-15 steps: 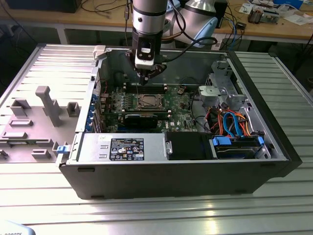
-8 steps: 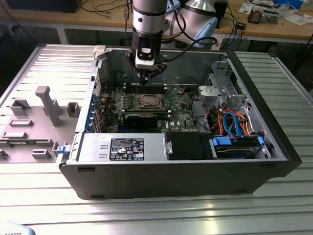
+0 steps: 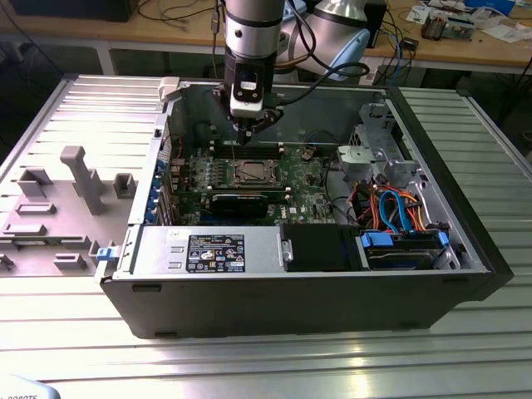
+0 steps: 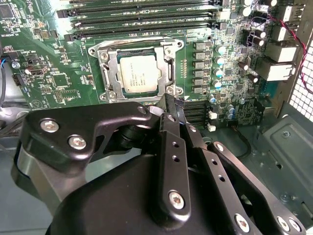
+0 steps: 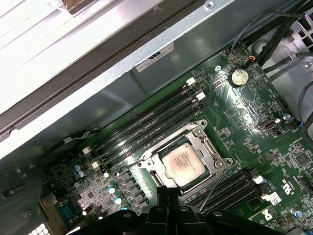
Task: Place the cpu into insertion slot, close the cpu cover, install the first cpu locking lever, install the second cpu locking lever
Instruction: 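Install the first cpu locking lever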
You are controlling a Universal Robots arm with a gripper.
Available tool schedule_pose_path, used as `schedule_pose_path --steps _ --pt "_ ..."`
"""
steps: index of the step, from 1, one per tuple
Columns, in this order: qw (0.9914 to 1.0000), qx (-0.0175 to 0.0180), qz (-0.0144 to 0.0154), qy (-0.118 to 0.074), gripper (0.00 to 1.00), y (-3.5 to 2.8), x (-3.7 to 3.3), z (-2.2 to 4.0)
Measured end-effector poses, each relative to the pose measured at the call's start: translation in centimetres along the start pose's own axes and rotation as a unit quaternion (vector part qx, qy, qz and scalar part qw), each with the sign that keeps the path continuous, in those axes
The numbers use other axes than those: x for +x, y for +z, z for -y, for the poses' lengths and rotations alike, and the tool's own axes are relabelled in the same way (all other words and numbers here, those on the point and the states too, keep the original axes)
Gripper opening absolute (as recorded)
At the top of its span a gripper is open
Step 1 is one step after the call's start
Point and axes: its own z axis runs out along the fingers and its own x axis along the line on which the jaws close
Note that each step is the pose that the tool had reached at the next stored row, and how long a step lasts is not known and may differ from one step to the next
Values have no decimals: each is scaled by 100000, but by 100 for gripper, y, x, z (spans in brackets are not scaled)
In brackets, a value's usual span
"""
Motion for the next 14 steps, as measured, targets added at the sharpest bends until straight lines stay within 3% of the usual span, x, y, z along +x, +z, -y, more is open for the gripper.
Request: schedule_pose_path --steps 4,14 --pt "100000 7 -6 -178 11 0 0 0" --pt "99963 154 -50 -2718 11 0 0 0"
